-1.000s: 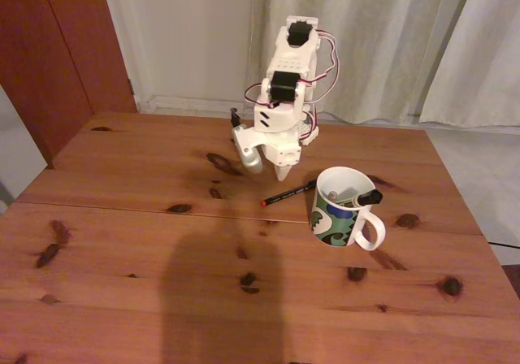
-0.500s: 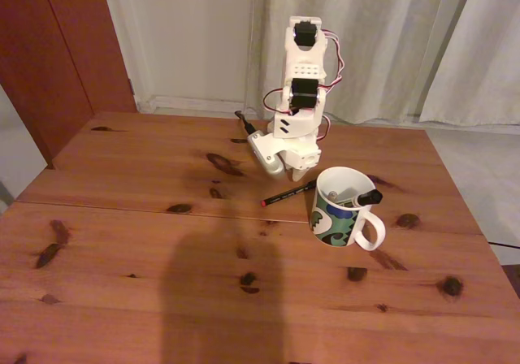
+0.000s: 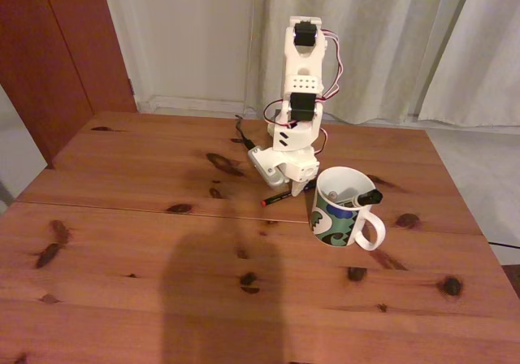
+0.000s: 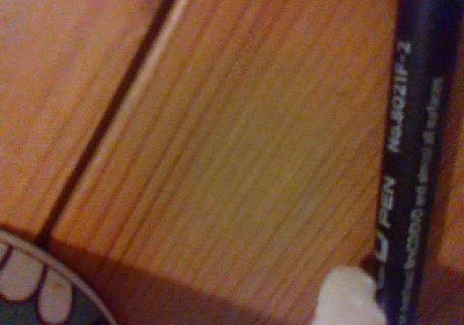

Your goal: Clean up the desk and place the pens and markers into the cup

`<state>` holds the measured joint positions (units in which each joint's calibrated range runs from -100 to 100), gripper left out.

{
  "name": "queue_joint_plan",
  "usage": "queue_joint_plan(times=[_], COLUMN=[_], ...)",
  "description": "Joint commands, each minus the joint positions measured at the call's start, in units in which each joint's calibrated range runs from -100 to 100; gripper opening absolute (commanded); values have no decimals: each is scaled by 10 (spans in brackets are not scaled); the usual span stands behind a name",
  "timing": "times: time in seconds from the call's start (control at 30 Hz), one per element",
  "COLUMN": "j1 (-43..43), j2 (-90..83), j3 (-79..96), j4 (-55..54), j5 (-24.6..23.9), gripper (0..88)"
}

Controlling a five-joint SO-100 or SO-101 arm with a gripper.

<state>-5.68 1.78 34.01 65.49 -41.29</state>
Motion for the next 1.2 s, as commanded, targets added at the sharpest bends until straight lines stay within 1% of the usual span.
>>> queue_joint_plan(times=[0.0, 0.6, 0.7, 0.93, 1.1, 1.17], j1=[-1, 6, 19, 52, 59, 62], j2=[-2, -2, -2, -2, -2, -2], j3=[-3, 27, 27, 28, 28, 28], j4=[-7, -7, -7, -7, -9, -33], j5=[5, 17, 17, 48, 49, 45], gripper=[221, 228, 228, 228, 228, 228])
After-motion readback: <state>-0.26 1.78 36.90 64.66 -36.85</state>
